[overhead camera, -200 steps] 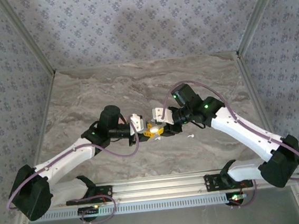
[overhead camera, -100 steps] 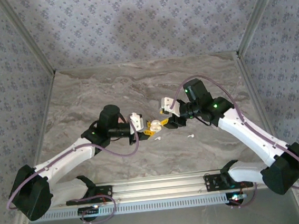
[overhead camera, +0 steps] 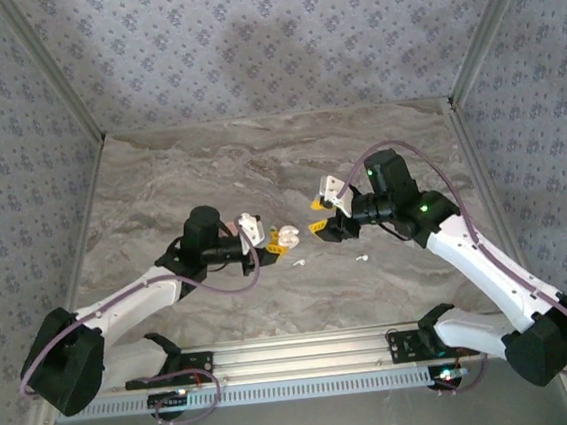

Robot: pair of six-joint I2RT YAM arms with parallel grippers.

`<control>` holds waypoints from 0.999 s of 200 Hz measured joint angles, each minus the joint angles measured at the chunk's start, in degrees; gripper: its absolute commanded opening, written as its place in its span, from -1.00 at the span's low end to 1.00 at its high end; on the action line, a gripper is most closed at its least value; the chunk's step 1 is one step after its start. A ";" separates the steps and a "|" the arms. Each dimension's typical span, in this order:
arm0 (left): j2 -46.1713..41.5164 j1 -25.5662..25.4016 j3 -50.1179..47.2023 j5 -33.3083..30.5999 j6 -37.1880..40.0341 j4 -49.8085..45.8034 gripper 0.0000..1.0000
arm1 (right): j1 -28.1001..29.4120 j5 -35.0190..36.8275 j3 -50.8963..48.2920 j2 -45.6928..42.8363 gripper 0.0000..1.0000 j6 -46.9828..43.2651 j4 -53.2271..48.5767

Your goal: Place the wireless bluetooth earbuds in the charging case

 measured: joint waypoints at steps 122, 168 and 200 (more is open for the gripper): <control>0.66 2.86 -9.16 -8.76 -10.49 13.66 -0.66 | -3.45 20.02 -6.29 5.33 0.06 56.11 -16.20; 0.63 2.91 -9.18 -9.01 -10.71 13.84 -0.66 | -8.90 22.77 -13.60 4.20 0.08 63.87 -19.43; 0.63 2.91 -9.18 -9.01 -10.69 13.84 -0.67 | -13.07 22.53 -16.59 4.55 0.12 65.61 -18.80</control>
